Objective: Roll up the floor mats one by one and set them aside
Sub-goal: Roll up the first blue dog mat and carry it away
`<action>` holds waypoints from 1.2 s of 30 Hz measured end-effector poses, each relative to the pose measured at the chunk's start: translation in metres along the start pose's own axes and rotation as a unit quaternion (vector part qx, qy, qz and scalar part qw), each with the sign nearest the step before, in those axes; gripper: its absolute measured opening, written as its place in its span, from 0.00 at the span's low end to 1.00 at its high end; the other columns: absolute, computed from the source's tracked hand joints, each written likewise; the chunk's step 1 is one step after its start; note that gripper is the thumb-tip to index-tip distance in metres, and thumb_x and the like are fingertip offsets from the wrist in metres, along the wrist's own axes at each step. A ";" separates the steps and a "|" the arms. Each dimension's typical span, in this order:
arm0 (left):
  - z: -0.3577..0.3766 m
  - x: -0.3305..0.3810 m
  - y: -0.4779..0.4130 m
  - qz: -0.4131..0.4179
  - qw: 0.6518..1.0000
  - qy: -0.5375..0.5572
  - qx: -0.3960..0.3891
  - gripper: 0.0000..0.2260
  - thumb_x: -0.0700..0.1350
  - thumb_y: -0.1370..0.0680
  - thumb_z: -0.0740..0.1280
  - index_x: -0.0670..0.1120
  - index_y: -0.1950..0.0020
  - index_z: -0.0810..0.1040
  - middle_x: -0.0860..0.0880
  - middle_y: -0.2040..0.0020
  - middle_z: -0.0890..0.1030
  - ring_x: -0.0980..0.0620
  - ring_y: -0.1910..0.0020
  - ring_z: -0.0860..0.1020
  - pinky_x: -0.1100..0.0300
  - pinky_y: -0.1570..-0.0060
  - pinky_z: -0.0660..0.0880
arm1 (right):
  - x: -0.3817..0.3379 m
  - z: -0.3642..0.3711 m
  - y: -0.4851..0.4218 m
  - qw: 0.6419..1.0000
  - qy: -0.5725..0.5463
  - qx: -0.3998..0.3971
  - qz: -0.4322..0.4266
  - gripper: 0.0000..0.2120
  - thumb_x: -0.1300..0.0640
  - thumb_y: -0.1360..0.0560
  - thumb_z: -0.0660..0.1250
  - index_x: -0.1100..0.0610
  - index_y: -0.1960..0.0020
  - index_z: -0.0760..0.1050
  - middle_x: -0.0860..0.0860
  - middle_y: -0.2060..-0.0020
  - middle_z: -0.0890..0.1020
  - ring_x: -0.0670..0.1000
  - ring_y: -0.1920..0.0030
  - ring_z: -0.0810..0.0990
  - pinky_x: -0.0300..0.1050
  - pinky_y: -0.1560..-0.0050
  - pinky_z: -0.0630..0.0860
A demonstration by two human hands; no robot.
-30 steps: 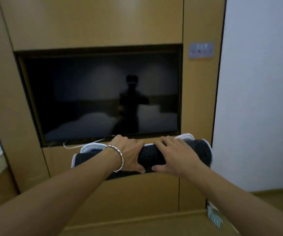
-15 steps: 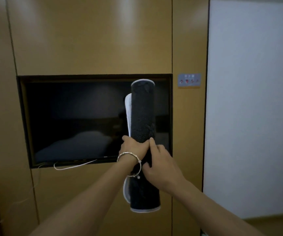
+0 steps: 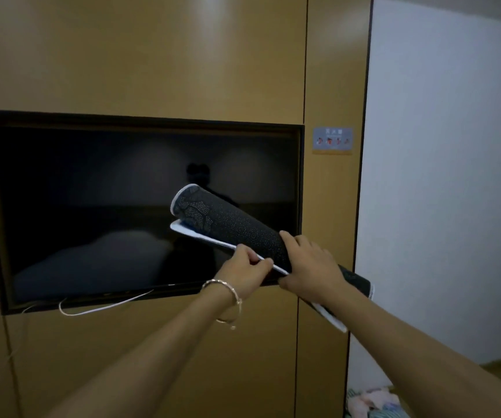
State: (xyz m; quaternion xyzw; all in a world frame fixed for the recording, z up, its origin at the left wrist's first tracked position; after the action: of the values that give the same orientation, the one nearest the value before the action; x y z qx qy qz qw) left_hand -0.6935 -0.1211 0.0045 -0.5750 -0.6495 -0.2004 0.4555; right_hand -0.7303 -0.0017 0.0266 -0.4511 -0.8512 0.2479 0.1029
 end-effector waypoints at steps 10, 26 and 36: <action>-0.011 -0.028 -0.055 0.278 0.765 -0.578 -0.057 0.54 0.59 0.31 0.72 0.55 0.26 0.30 0.47 0.23 0.44 0.45 0.24 0.43 0.39 0.28 0.46 | -0.014 0.035 -0.021 0.992 0.101 -0.069 -0.035 0.40 0.46 0.28 0.67 0.49 0.23 0.49 0.51 0.33 0.68 0.54 0.34 0.67 0.53 0.34 0.66; 0.051 0.001 -0.151 0.299 0.785 -0.540 -0.047 0.42 0.65 0.37 0.70 0.55 0.28 0.56 0.51 0.38 0.64 0.49 0.38 0.64 0.51 0.43 0.71 | 0.088 0.045 -0.077 0.984 0.133 -0.093 -0.079 0.41 0.47 0.30 0.69 0.45 0.24 0.50 0.48 0.31 0.68 0.52 0.33 0.67 0.51 0.32 0.64; 0.185 0.080 -0.236 0.320 0.786 -0.528 -0.036 0.40 0.66 0.36 0.70 0.56 0.30 0.58 0.52 0.36 0.71 0.49 0.39 0.71 0.51 0.42 0.70 | 0.263 0.034 -0.107 0.985 0.147 -0.072 -0.050 0.38 0.49 0.30 0.70 0.45 0.26 0.53 0.47 0.35 0.71 0.51 0.39 0.71 0.48 0.37 0.66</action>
State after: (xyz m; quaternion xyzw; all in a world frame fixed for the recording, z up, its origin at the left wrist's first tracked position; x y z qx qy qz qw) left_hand -0.9734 0.0084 0.0387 -0.7818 -0.5596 0.2687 0.0588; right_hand -0.9709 0.1516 0.0395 -0.4459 -0.8638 0.1111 0.2063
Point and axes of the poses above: each hand's wrist, its own y-axis away from the middle knuckle, its own z-axis out of the palm, x = y × z, the point moved 9 cm from there along -y, towards the middle knuckle
